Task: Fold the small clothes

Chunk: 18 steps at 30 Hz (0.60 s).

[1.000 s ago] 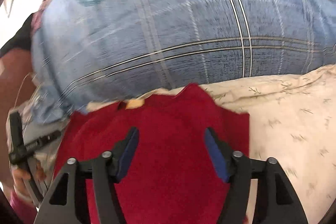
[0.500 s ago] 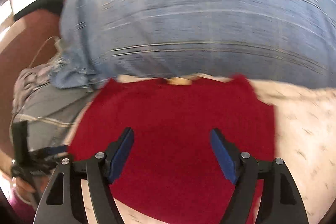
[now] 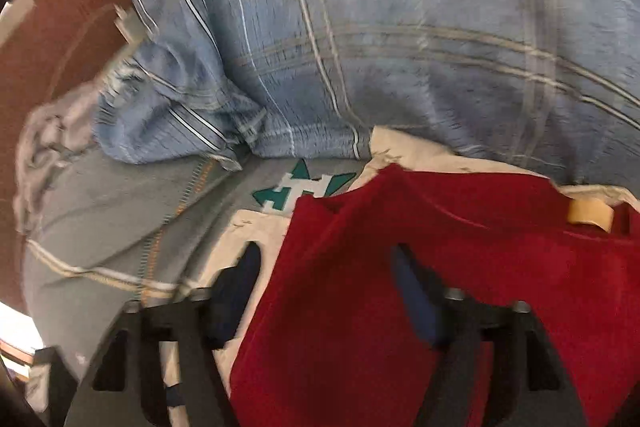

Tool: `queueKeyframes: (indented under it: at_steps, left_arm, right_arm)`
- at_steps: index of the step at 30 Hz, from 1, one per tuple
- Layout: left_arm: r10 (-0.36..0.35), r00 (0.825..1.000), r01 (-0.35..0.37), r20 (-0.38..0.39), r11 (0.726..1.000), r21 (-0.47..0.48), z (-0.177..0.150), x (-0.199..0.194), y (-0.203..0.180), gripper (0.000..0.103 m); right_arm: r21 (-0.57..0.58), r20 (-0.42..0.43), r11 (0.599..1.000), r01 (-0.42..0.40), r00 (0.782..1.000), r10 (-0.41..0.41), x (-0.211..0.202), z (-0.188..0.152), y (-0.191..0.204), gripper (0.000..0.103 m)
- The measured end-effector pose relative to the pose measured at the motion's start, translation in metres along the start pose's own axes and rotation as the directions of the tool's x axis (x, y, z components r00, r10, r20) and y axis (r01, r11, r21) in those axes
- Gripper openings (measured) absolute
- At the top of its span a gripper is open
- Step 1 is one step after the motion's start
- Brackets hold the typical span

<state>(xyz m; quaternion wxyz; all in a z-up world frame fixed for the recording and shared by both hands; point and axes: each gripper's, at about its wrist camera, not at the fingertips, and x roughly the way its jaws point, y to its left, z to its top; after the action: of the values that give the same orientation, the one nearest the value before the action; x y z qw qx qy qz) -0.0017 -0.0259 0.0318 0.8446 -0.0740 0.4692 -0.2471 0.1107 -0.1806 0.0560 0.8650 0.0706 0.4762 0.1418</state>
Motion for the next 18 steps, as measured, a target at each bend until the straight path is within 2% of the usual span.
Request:
queueKeyframes:
  at_steps: [1, 2, 8, 11, 13, 14, 16, 18]
  left_arm:
    - [-0.003, 1.000, 0.003, 0.001, 1.000, -0.006, 0.001, 0.001, 0.001, 0.080]
    - [-0.008, 1.000, 0.008, 0.002, 1.000, -0.017, 0.002, 0.000, 0.003, 0.080]
    - [-0.009, 1.000, 0.010, 0.009, 0.998, -0.058, 0.010, 0.001, 0.011, 0.080]
    - [-0.004, 1.000, 0.005, 0.010, 0.997, -0.071, 0.011, 0.003, 0.013, 0.080]
    - [0.003, 1.000, -0.002, 0.011, 0.998, -0.062, 0.011, 0.003, 0.011, 0.080]
    - [0.006, 1.000, -0.005, 0.012, 0.998, -0.058, 0.010, 0.003, 0.011, 0.080]
    - [0.008, 1.000, -0.007, 0.013, 0.998, -0.057, 0.010, 0.003, 0.010, 0.081]
    - [0.010, 1.000, -0.009, 0.014, 0.998, -0.055, 0.009, 0.002, 0.009, 0.081]
  right_arm:
    - [-0.022, -0.014, 0.999, 0.048, 0.999, -0.048, 0.009, 0.002, 0.003, 0.016]
    - [-0.038, -0.019, 0.995, 0.087, 0.996, -0.088, 0.015, 0.004, 0.002, 0.009]
    - [0.003, 0.049, 1.000, -0.002, 0.999, 0.002, 0.010, 0.013, -0.003, 0.005]
    - [0.036, 0.014, 0.999, 0.012, 1.000, -0.013, 0.035, 0.017, -0.005, 0.004]
    - [0.053, 0.001, 0.999, -0.008, 1.000, 0.007, 0.041, 0.015, -0.007, 0.007]
    - [0.067, 0.022, 0.997, -0.024, 1.000, 0.023, 0.035, 0.012, -0.009, 0.010]
    - [0.071, 0.038, 0.996, -0.054, 0.998, 0.051, 0.024, 0.007, -0.009, 0.025]
    - [0.047, 0.056, 0.996, -0.077, 0.996, 0.074, 0.005, -0.001, -0.007, 0.050]
